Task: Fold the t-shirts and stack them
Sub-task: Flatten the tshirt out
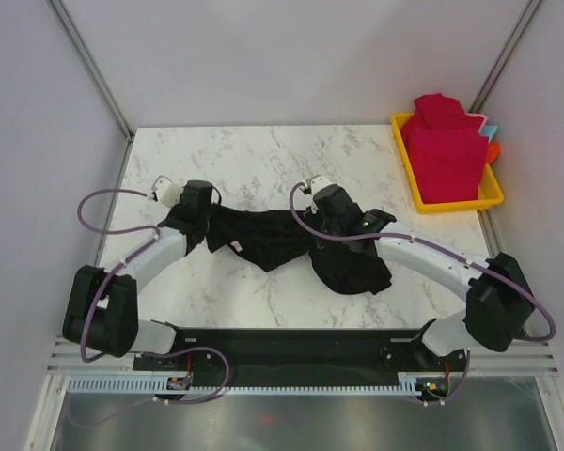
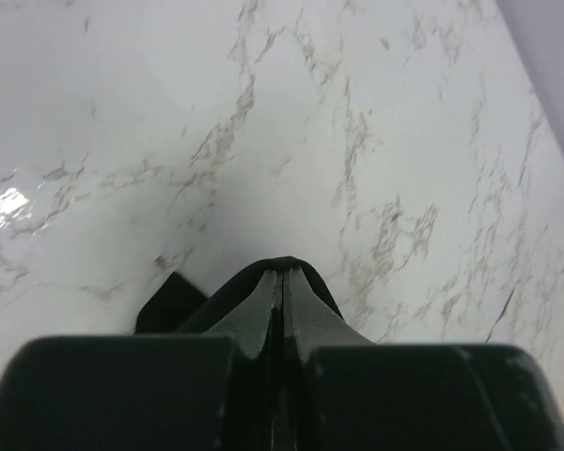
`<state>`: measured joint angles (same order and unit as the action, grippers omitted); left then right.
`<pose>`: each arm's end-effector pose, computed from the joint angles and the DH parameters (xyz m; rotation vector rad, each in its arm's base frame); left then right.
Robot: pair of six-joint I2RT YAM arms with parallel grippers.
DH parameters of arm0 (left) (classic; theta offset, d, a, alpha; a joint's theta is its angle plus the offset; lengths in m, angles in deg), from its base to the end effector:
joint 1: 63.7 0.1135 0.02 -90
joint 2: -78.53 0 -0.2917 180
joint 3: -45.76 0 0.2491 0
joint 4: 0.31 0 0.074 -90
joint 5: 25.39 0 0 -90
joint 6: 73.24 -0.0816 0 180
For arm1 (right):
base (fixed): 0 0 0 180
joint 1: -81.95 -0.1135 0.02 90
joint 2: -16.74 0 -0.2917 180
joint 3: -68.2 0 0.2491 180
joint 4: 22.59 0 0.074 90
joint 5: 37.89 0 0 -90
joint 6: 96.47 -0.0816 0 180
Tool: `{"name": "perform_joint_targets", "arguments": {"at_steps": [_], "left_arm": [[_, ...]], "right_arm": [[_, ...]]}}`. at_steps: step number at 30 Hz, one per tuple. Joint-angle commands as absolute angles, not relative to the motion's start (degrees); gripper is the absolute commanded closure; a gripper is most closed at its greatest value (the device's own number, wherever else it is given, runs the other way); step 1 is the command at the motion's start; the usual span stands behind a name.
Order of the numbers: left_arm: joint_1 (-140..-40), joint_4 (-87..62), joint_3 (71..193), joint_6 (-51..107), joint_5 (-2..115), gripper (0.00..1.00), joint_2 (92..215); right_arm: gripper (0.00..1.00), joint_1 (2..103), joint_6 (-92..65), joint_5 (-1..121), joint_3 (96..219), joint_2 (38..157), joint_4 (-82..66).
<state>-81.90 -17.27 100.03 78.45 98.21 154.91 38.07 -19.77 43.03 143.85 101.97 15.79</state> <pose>0.2918 -0.0484 0.2138 -1.0614 1.8438 -0.1564 0.2575 0.2298 0.2479 -0.5649 2.3452 0.2753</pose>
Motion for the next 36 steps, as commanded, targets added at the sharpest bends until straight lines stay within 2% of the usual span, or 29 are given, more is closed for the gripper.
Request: {"name": "perform_joint_targets", "arguments": {"at_steps": [1, 3, 4, 5, 6, 7, 8, 10, 11, 12, 14, 20, 25, 29, 36], "left_arm": [[-75.68, -22.20, 114.51, 83.12, 99.86, 0.98, 160.69], [-73.73, -23.12, 121.79, 80.32, 99.50, 0.98, 163.85], [-72.94, -22.95, 123.66, 79.00, 100.11, 0.98, 164.56], [-72.84, -22.86, 125.42, 75.68, 100.99, 0.98, 165.44], [-72.75, -22.77, 128.57, 74.00, 101.69, 0.98, 166.49], [-72.58, -22.68, 130.08, 72.41, 102.48, 0.98, 168.68], [-72.32, -22.68, 131.58, 69.35, 102.14, 0.87, 170.09], [-70.83, -22.77, 135.80, 66.70, 97.43, 0.48, 172.38], [-70.38, -23.03, 136.94, 64.60, 95.39, 0.25, 173.96], [-70.03, -24.51, 138.34, 64.49, 94.24, 0.17, 174.15], [-69.94, -24.79, 137.05, 65.19, 93.35, 0.09, 173.02], [-70.03, -26.63, 132.30, 63.61, 90.37, 0.04, 167.30], [-70.03, -31.12, 125.63, 70.26, 81.78, 0.06, 162.21], [-70.82, -28.68, 113.53, 76.34, 75.78, 0.10, 158.51], [-73.98, -23.91, 102.25, 77.32, 74.63, 0.12, 157.36]], "right_arm": [[1.00, 38.09, -18.25, 54.63, 142.08, 98.13, 8.67], [0.95, 38.09, -18.16, 56.93, 141.82, 97.33, 8.04], [0.84, 38.09, -18.51, 56.33, 141.64, 97.24, 7.61], [0.67, 38.09, -18.86, 55.63, 141.55, 97.50, 7.43], [0.35, 38.09, -19.21, 55.02, 141.64, 97.94, 7.43], [0.31, 38.09, -19.48, 54.57, 141.90, 98.38, 7.95], [0.24, 38.09, -19.66, 54.40, 141.99, 99.52, 8.04], [0.22, 38.09, -19.66, 55.27, 142.60, 100.84, 8.83], [0.21, 38.09, -19.57, 56.23, 142.78, 101.98, 9.01], [0.21, 38.09, -19.40, 56.85, 143.22, 102.51, 9.01], [0.23, 38.09, -19.04, 58.69, 143.40, 104.18, 9.45], [0.29, 38.09, -18.87, 59.49, 144.72, 109.54, 9.89], [0.24, 39.05, -21.85, 47.55, 145.07, 111.92, 10.68], [0.32, 41.43, -24.31, 41.67, 144.10, 112.18, 10.77], [0.30, 44.24, -26.42, 39.54, 144.27, 116.22, 10.85]]}}
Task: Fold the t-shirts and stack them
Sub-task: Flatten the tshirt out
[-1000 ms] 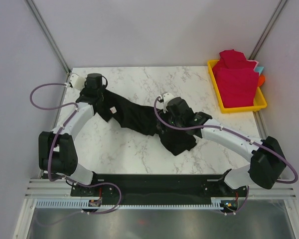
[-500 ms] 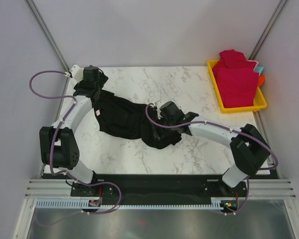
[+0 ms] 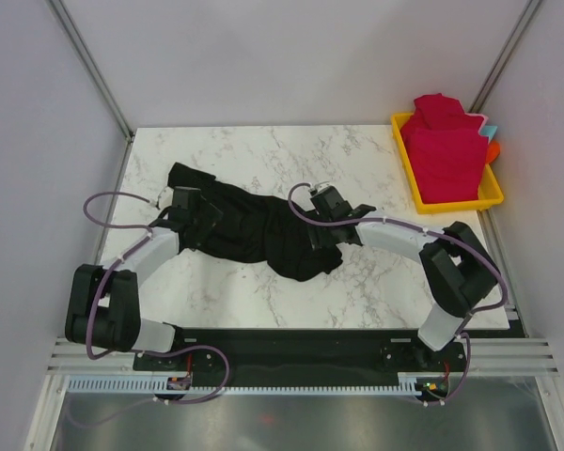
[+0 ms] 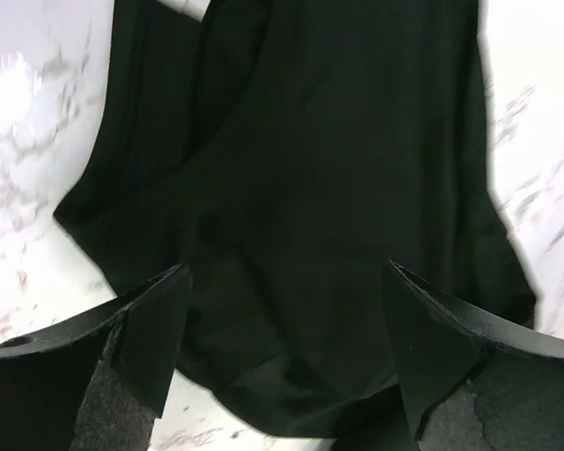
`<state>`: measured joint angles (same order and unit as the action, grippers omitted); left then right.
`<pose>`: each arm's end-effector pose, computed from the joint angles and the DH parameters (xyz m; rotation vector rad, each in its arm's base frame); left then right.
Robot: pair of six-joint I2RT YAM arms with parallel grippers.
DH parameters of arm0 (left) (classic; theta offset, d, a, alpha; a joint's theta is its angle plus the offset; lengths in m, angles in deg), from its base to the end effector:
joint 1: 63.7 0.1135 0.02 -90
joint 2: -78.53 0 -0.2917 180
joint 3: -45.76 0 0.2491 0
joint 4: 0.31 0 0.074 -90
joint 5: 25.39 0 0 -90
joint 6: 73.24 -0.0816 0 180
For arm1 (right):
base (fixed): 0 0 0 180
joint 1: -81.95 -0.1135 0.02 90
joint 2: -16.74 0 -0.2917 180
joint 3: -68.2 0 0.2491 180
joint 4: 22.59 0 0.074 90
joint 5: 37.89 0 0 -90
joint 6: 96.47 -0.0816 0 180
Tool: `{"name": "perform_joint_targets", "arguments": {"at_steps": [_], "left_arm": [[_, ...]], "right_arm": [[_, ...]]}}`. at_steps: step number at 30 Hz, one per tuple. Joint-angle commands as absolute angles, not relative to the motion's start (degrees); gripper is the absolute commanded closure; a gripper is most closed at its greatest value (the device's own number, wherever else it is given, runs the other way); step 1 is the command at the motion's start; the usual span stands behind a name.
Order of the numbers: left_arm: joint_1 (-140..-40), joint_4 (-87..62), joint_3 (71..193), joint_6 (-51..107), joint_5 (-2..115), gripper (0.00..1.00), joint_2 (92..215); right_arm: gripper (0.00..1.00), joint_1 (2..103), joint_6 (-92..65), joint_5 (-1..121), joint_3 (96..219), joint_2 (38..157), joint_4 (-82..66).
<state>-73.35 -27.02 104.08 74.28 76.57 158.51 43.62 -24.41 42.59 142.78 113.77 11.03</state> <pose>0.3015 -0.0341 0.1938 -1.0655 2.1638 -0.2965 0.3003 0.2202 0.1797 -0.3858 2.5093 0.1787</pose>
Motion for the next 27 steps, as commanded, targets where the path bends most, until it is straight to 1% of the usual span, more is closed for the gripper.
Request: {"name": "perform_joint_targets", "arguments": {"at_steps": [1, 4, 6, 7, 9, 10, 12, 13, 16, 20, 23, 24, 27], "left_arm": [[-73.98, -24.00, 101.63, 77.32, 74.45, 0.12, 157.28], [-73.98, -27.16, 100.40, 76.54, 76.46, 0.11, 156.40], [-73.98, -26.99, 97.85, 75.92, 77.52, 0.12, 154.91], [-73.98, -27.08, 96.97, 76.17, 79.18, 0.13, 154.38], [-73.98, -26.99, 95.12, 76.09, 80.60, 0.14, 153.41], [-73.98, -27.16, 94.86, 76.35, 80.52, 0.16, 153.24], [-73.98, -27.16, 94.59, 76.53, 80.43, 0.16, 153.32], [-73.98, -27.43, 94.59, 76.53, 80.51, 0.18, 153.41], [-73.98, -27.78, 94.50, 76.97, 81.65, 0.18, 154.46], [-73.98, -29.36, 94.68, 78.28, 84.46, 0.21, 153.41], [-73.90, -29.19, 93.97, 80.48, 89.20, 0.30, 152.18], [-73.90, -29.01, 94.23, 80.48, 89.56, 0.35, 152.27], [-73.90, -28.66, 95.46, 79.87, 89.66, 0.38, 153.93]], "right_arm": [[0.30, 44.76, -26.60, 39.71, 144.28, 117.27, 10.77], [0.35, 45.73, -26.95, 39.98, 144.45, 118.77, 10.15], [0.44, 46.43, -27.04, 41.20, 144.98, 119.65, 9.89], [0.51, 46.61, -27.13, 41.47, 145.24, 120.53, 9.71], [0.60, 46.96, -27.13, 41.65, 146.03, 121.67, 9.71], [0.68, 47.05, -27.04, 41.65, 146.30, 122.72, 9.71], [0.77, 47.58, -27.13, 41.65, 146.82, 123.43, 9.71], [0.85, 47.84, -27.22, 41.65, 146.74, 123.70, 9.71], [0.96, 48.46, -27.57, 40.78, 146.13, 122.39, 9.10], [0.98, 49.07, -28.09, 40.59, 144.11, 119.66, 7.78], [1.00, 49.42, -28.53, 40.42, 143.23, 117.73, 6.82], [1.00, 49.43, -28.62, 40.51, 142.96, 117.37, 6.55], [1.00, 49.69, -28.80, 40.86, 141.99, 115.88, 5.58]]}}
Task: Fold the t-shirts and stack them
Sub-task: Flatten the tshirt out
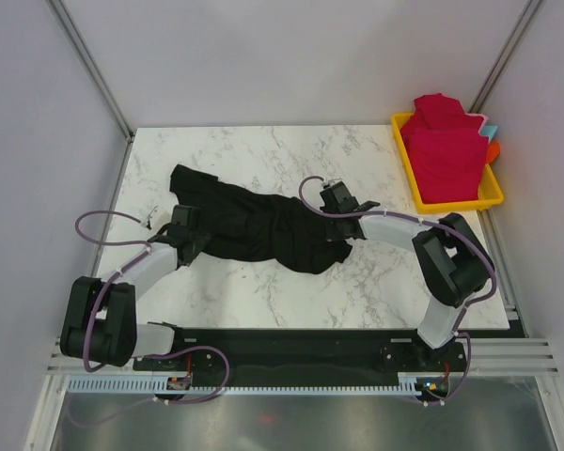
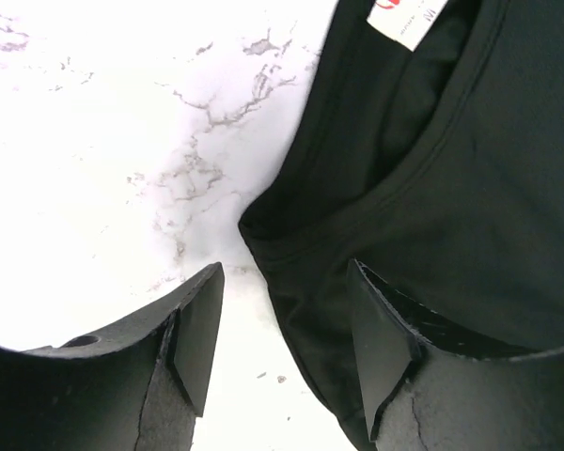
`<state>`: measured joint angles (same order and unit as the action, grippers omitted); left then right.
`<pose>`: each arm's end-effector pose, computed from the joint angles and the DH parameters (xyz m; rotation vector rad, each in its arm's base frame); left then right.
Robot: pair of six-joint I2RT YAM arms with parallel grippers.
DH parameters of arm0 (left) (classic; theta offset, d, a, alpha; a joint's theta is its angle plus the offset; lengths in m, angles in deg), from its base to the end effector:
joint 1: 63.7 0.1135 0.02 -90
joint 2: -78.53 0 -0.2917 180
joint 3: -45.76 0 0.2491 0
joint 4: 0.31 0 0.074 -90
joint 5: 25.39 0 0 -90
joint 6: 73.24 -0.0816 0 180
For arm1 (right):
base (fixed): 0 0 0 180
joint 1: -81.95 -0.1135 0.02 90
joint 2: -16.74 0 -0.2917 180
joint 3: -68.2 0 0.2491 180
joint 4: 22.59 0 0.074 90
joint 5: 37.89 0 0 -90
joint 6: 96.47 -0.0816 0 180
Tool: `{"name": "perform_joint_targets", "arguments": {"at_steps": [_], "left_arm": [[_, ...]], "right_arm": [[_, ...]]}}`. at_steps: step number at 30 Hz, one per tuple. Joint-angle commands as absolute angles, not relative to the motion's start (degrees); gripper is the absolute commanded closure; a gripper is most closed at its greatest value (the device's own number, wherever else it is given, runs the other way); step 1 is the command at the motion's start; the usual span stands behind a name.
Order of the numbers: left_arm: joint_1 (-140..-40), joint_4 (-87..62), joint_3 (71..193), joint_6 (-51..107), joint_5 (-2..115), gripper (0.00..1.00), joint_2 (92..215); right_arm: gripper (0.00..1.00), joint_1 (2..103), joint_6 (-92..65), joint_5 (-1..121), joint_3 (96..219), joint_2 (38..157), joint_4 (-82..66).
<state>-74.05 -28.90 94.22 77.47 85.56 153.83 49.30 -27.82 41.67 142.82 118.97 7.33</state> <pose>0.2546 -0.0168 0.1595 -1.1678 2.1532 -0.0743 0.3324 0.1954 0.1530 -0.1838 2.5480 0.1297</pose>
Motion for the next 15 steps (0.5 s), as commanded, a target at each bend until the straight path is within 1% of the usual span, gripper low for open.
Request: {"name": "perform_joint_targets", "arguments": {"at_steps": [1, 5, 6, 8, 9, 10, 11, 13, 15], "left_arm": [[-73.90, -28.57, 95.82, 79.87, 89.66, 0.38, 155.42], [-73.90, -28.40, 97.40, 79.43, 87.47, 0.38, 159.63], [-73.90, -28.48, 98.01, 79.34, 87.11, 0.41, 160.26], [-73.90, -28.39, 98.45, 78.90, 87.11, 0.55, 161.75], [-73.90, -28.57, 98.80, 78.64, 87.19, 0.73, 162.02], [-73.81, -28.57, 98.98, 78.29, 87.37, 0.87, 162.11], [-73.63, -28.66, 99.07, 77.59, 87.46, 0.98, 161.68], [-73.63, -29.01, 99.16, 77.06, 88.42, 0.98, 160.10], [-73.63, -29.71, 98.46, 76.88, 89.47, 0.98, 155.80]], "right_arm": [[1.00, 49.69, -28.89, 40.86, 141.56, 115.44, 5.23], [1.00, 50.04, -29.15, 40.86, 140.76, 113.77, 4.70], [1.00, 50.04, -29.06, 40.95, 140.59, 113.42, 4.62], [1.00, 50.30, -29.33, 40.77, 140.06, 112.63, 4.09], [1.00, 50.48, -29.41, 40.60, 139.88, 112.28, 3.91], [1.00, 50.92, -29.67, 40.59, 139.45, 112.01, 3.65], [1.00, 51.44, -29.85, 40.68, 139.18, 111.40, 3.39], [1.00, 52.41, -30.46, 40.51, 138.22, 110.08, 2.77], [1.00, 53.55, -31.26, 39.89, 137.08, 108.85, 2.42]]}}
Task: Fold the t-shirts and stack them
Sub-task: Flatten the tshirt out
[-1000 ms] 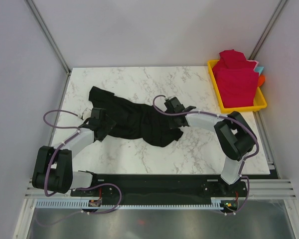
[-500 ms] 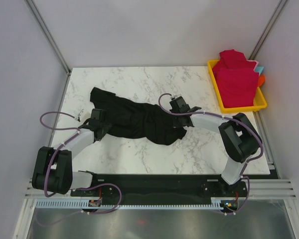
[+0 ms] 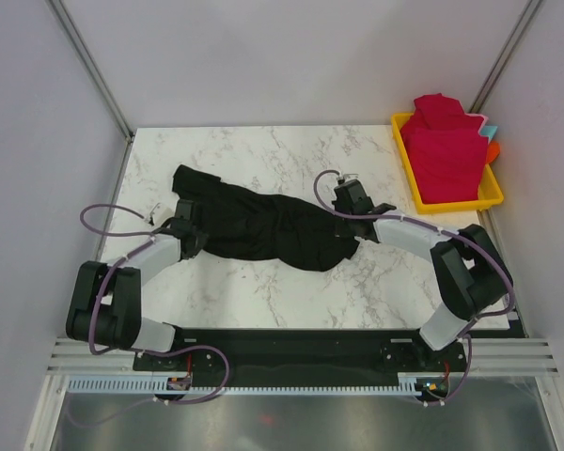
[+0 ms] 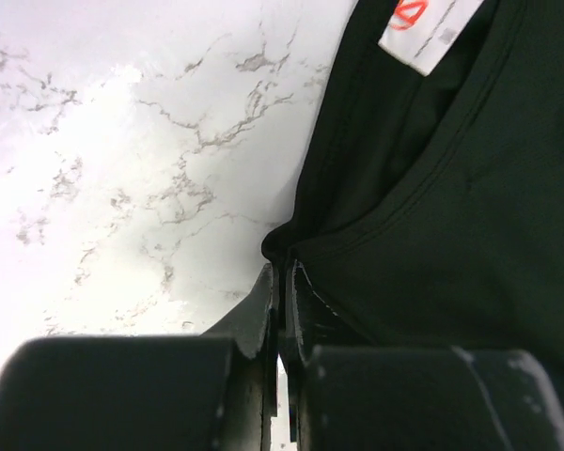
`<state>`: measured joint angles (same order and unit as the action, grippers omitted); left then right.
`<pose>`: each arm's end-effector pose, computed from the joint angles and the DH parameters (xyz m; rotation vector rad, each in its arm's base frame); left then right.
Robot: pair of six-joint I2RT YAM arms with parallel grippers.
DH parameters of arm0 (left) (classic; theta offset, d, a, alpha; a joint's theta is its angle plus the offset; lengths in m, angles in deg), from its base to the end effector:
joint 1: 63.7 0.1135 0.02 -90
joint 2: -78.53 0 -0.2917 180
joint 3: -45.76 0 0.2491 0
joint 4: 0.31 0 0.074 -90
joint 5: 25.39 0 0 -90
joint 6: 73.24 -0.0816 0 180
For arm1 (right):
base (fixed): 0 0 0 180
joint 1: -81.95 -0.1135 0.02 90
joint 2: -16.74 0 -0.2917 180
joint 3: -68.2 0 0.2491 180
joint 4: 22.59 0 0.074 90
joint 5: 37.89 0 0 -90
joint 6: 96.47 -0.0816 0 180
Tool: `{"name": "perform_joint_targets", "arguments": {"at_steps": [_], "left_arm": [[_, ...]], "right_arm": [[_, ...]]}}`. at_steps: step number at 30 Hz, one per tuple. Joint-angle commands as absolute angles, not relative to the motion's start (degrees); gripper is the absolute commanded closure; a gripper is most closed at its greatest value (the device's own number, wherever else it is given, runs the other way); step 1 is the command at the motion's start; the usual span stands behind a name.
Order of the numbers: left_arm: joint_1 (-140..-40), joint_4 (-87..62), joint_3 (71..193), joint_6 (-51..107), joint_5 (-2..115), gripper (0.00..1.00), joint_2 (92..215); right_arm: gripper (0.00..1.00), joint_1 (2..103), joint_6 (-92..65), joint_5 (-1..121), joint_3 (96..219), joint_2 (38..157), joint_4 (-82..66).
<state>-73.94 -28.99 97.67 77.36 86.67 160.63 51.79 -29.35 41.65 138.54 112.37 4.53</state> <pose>0.2737 -0.0183 0.1491 -1.1786 2.1901 -0.0064 0.3256 0.1720 0.1752 -0.0801 2.4709 0.1731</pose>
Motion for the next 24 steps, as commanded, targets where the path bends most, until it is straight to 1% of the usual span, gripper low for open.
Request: {"name": "perform_joint_targets", "arguments": {"at_steps": [1, 2, 5, 9, 10, 13, 15, 20, 24], "left_arm": [[-73.63, -29.89, 98.11, 76.88, 90.61, 0.98, 154.13], [-73.55, -29.89, 97.06, 76.71, 91.14, 0.98, 150.02], [-73.63, -29.89, 94.69, 76.71, 92.55, 0.98, 143.85], [-74.60, -29.89, 92.57, 75.12, 94.13, 0.98, 131.30], [-75.21, -29.71, 92.05, 75.47, 94.57, 0.98, 129.70], [-76.27, -29.62, 91.25, 75.47, 95.45, 0.98, 125.39], [-76.27, -29.63, 91.51, 75.47, 95.81, 0.98, 124.41], [-76.18, -32.51, 93.61, 76.00, 96.77, 0.98, 122.74], [-76.18, -37.18, 97.92, 75.30, 96.60, 0.98, 120.90]], "right_arm": [[1.00, 54.86, -32.04, 39.46, 136.55, 107.10, 1.98], [1.00, 55.57, -32.49, 38.93, 136.02, 105.96, 1.72], [1.00, 58.21, -34.59, 35.33, 133.21, 100.25, 1.27], [1.00, 59.36, -36.09, 26.63, 129.17, 91.63, 0.75], [1.00, 59.36, -36.44, 24.45, 128.99, 89.27, 0.75], [1.00, 59.53, -36.53, 21.19, 129.33, 86.97, 0.84], [1.00, 59.62, -36.71, 18.81, 131.08, 86.96, 1.36], [1.00, 60.06, -37.15, 14.59, 138.10, 91.43, 4.26], [1.00, 60.06, -37.68, 15.45, 140.15, 91.98, 6.90]]}}
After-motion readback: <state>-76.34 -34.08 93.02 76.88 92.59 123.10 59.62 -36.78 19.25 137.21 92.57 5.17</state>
